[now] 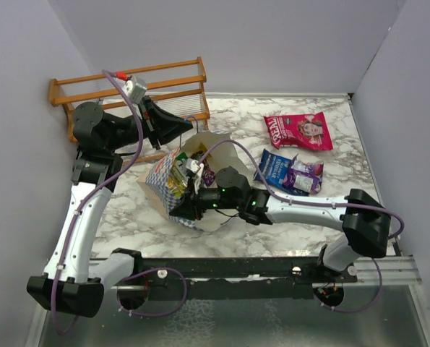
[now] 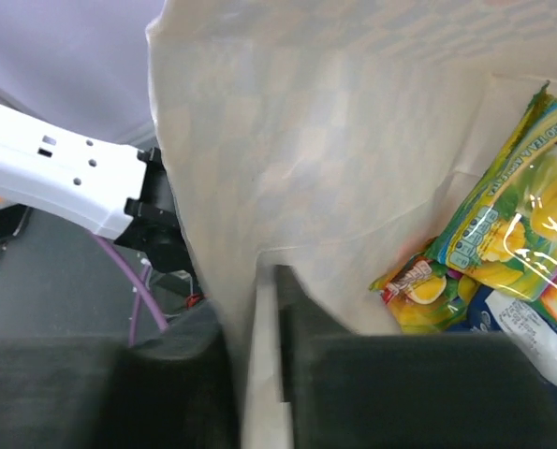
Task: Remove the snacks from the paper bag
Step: Adjust the paper bag at the center of the board, then take out the snack from the paper bag, then place the snack at the center of the board.
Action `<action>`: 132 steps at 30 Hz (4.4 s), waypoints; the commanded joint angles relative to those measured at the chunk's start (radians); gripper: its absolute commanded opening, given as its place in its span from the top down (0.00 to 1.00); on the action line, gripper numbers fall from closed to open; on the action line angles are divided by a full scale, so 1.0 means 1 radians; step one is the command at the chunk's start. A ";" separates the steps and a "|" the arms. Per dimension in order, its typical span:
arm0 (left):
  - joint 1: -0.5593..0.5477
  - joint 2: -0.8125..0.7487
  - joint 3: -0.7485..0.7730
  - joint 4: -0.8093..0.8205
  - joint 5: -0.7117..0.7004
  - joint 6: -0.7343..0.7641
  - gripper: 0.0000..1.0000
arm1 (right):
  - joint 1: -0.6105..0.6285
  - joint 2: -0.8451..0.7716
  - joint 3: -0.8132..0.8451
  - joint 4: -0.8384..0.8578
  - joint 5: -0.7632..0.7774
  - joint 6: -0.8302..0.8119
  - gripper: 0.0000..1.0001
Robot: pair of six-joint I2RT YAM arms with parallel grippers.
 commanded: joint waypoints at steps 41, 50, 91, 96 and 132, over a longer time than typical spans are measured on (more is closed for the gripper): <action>-0.071 -0.225 -0.226 0.335 -0.013 -0.245 1.00 | 0.007 -0.130 0.024 -0.749 0.158 -1.217 0.47; -0.073 -0.239 -0.232 0.330 -0.019 -0.243 1.00 | 0.007 -0.016 -0.051 -0.567 0.177 -1.245 0.49; -0.073 -0.282 -0.237 0.170 -0.145 -0.096 1.00 | 0.007 -0.366 -0.161 -0.266 0.195 -1.087 0.99; -0.073 -0.293 -0.208 0.076 -0.252 -0.045 1.00 | 0.007 -0.412 -0.125 -0.322 0.209 -1.059 0.99; -0.073 -0.298 -0.173 -0.004 -0.452 0.014 1.00 | -0.012 -0.587 0.110 0.255 1.397 -1.262 0.99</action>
